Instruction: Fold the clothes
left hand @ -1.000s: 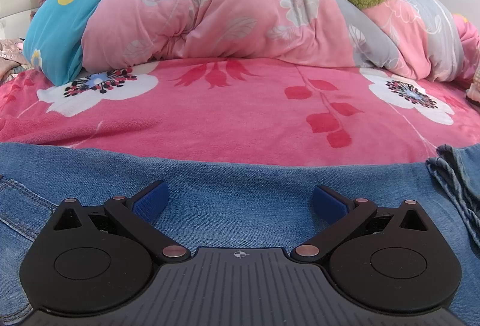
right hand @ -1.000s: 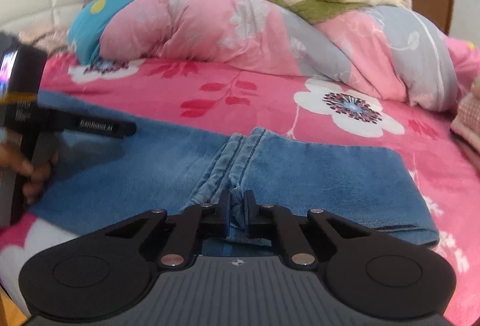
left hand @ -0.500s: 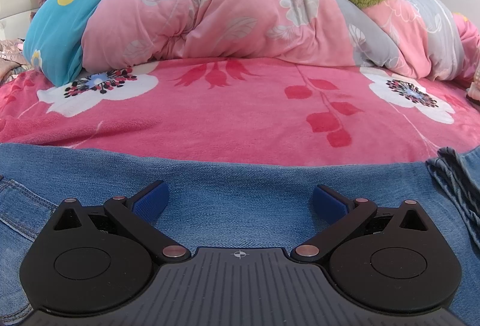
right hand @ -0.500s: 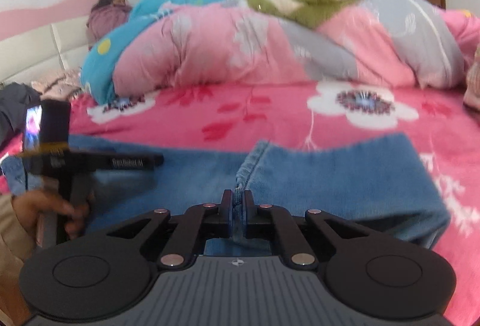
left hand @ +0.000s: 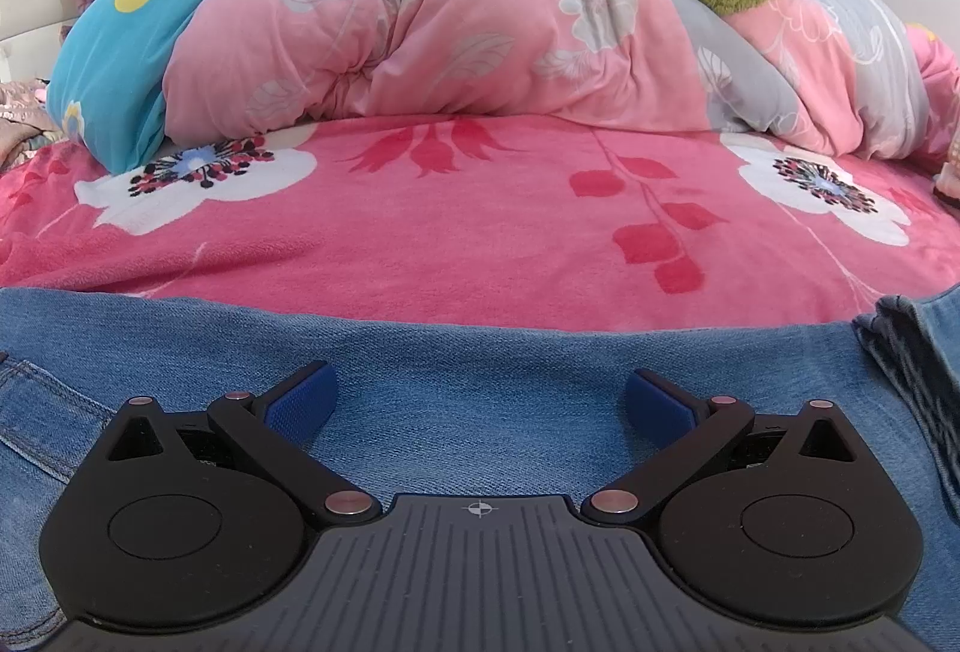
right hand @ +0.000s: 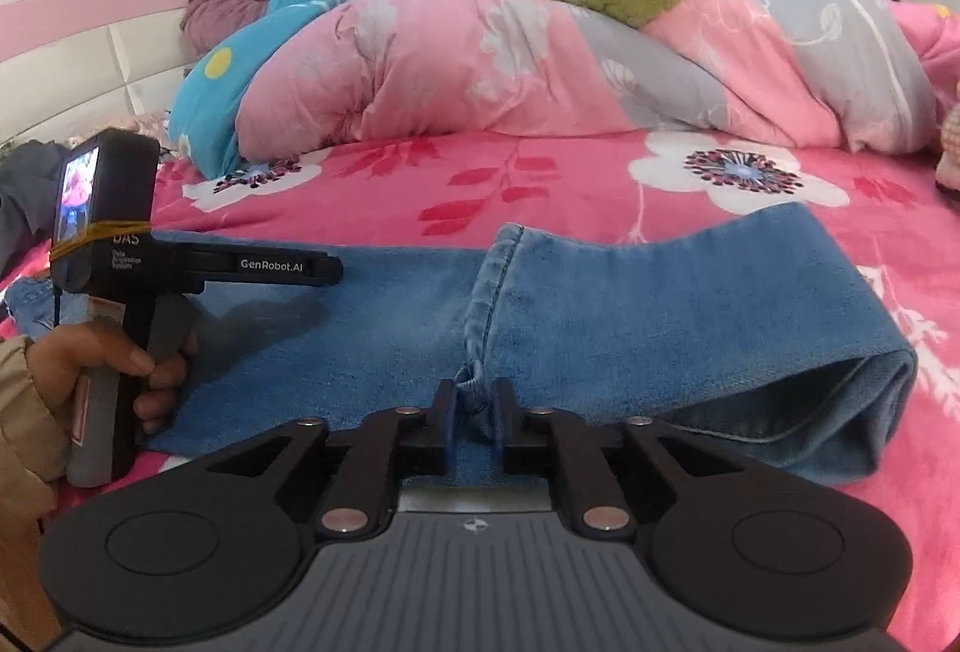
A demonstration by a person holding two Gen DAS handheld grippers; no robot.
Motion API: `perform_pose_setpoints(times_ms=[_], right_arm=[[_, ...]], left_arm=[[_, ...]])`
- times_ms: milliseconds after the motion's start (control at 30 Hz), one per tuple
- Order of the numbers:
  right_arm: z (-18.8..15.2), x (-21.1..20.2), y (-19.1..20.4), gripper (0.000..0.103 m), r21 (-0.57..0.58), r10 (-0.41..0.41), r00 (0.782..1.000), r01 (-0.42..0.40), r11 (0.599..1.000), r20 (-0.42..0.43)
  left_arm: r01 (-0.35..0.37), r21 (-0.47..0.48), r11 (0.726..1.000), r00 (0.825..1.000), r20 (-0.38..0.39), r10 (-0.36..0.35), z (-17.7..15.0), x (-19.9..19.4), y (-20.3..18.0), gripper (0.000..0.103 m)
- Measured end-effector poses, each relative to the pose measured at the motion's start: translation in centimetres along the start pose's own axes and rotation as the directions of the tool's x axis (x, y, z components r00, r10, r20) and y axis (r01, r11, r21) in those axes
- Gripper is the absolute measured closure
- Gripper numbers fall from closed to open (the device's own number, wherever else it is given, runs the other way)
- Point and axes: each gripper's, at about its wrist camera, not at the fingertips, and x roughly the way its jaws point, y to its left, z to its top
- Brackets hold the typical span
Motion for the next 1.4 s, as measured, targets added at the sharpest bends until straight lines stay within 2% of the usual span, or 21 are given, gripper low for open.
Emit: perform_pose_setpoints(times_ms=[33, 133, 167, 233, 333, 400, 467, 567, 700, 767, 867, 900, 1000, 1100, 1133, 1167, 1233, 1300, 1367, 1400], right_arm=[[0.2, -0.6, -0.3, 0.073, 0.009, -0.003, 1.000, 0.003, 1.000, 0.013], [1.1, -3.1, -2.3, 0.072, 0.088, 0.007, 0.996, -0.015, 0.996, 0.090], [1.5, -3.9, -3.4, 0.072, 0.126, -0.014, 0.993, -0.001, 0.992, 0.119], [2.2, -5.0, -5.6, 0.072, 0.187, -0.095, 0.983, 0.066, 0.980, 0.156], [2.9, -5.6, -9.0, 0.072, 0.261, -0.216, 0.964, 0.171, 0.950, 0.154], [3.1, -5.3, -10.5, 0.073, 0.304, -0.249, 0.961, 0.203, 0.931, 0.123], [2.6, -3.8, -11.7, 0.074, 0.329, -0.284, 0.959, 0.260, 0.908, 0.024], [0.5, -0.7, -13.2, 0.073, 0.301, -0.353, 0.927, 0.375, 0.877, -0.127], [2.0, -2.4, -12.9, 0.073, 0.316, -0.357, 0.929, 0.368, 0.874, -0.096], [3.7, -3.1, -12.7, 0.073, 0.308, -0.348, 0.937, 0.343, 0.887, -0.040], [6.1, -1.5, -13.0, 0.073, 0.273, -0.342, 0.940, 0.326, 0.905, 0.010], [6.5, -0.3, -13.6, 0.073, 0.279, -0.326, 0.945, 0.313, 0.908, 0.001], [6.3, 5.3, -16.1, 0.073, 0.300, -0.287, 0.952, 0.306, 0.903, -0.107], [5.4, 6.5, -16.1, 0.072, 0.287, -0.309, 0.942, 0.335, 0.898, -0.135], [5.7, 5.6, -15.6, 0.072, 0.289, -0.311, 0.941, 0.338, 0.896, -0.134], [5.7, 4.4, -15.0, 0.071, 0.307, -0.293, 0.950, 0.313, 0.899, -0.113], [5.6, 1.7, -13.4, 0.072, 0.318, -0.215, 0.976, 0.215, 0.923, -0.037], [5.2, 0.2, -11.2, 0.072, 0.286, -0.140, 0.990, 0.130, 0.950, 0.018], [4.6, 0.1, -9.0, 0.072, 0.229, -0.080, 0.996, 0.071, 0.971, 0.028], [4.3, 0.9, -8.0, 0.072, 0.195, -0.057, 0.998, 0.055, 0.979, 0.004]], left_arm=[[0.000, 0.000, 1.000, 1.000, 0.000, 0.000, 0.0, 0.0, 0.0, 0.000], [-0.002, 0.003, 1.000, 1.000, -0.001, 0.002, 0.0, 0.0, 0.0, 0.000], [-0.003, 0.004, 1.000, 1.000, -0.001, 0.003, 0.0, 0.0, 0.0, 0.000], [-0.004, 0.005, 1.000, 1.000, -0.001, 0.004, -0.1, 0.0, 0.0, 0.000], [-0.004, 0.006, 1.000, 1.000, -0.001, 0.004, -0.1, 0.0, 0.0, 0.000], [-0.005, 0.007, 1.000, 1.000, -0.002, 0.005, 0.0, 0.0, 0.0, 0.000], [-0.005, 0.008, 1.000, 1.000, -0.002, 0.005, 0.0, 0.0, 0.0, 0.000], [-0.005, 0.008, 1.000, 1.000, -0.001, 0.005, 0.0, 0.0, 0.0, 0.000], [-0.006, 0.009, 1.000, 1.000, -0.002, 0.006, 0.0, 0.0, -0.1, 0.000], [-0.006, 0.008, 1.000, 1.000, -0.002, 0.006, 0.0, 0.0, -0.1, 0.000], [-0.005, 0.008, 1.000, 1.000, -0.002, 0.005, 0.0, 0.0, 0.0, 0.000], [-0.005, 0.007, 1.000, 1.000, -0.002, 0.005, 0.0, 0.0, 0.0, 0.000], [-0.005, 0.007, 1.000, 1.000, -0.002, 0.005, 0.0, 0.0, -0.1, 0.000], [-0.005, 0.006, 1.000, 1.000, -0.002, 0.005, 0.0, 0.0, 0.0, 0.000], [-0.005, 0.007, 1.000, 1.000, -0.002, 0.005, 0.0, 0.0, -0.1, 0.000], [-0.005, 0.007, 1.000, 1.000, -0.002, 0.005, 0.0, 0.0, 0.0, 0.000], [-0.004, 0.006, 1.000, 1.000, -0.002, 0.004, 0.0, 0.0, 0.0, 0.000], [-0.004, 0.006, 1.000, 1.000, -0.003, 0.004, 0.0, 0.0, 0.0, 0.000], [-0.004, 0.006, 1.000, 1.000, -0.002, 0.004, 0.0, 0.0, -0.1, 0.000], [-0.004, 0.005, 1.000, 1.000, -0.002, 0.004, 0.0, 0.0, 0.0, 0.000]])
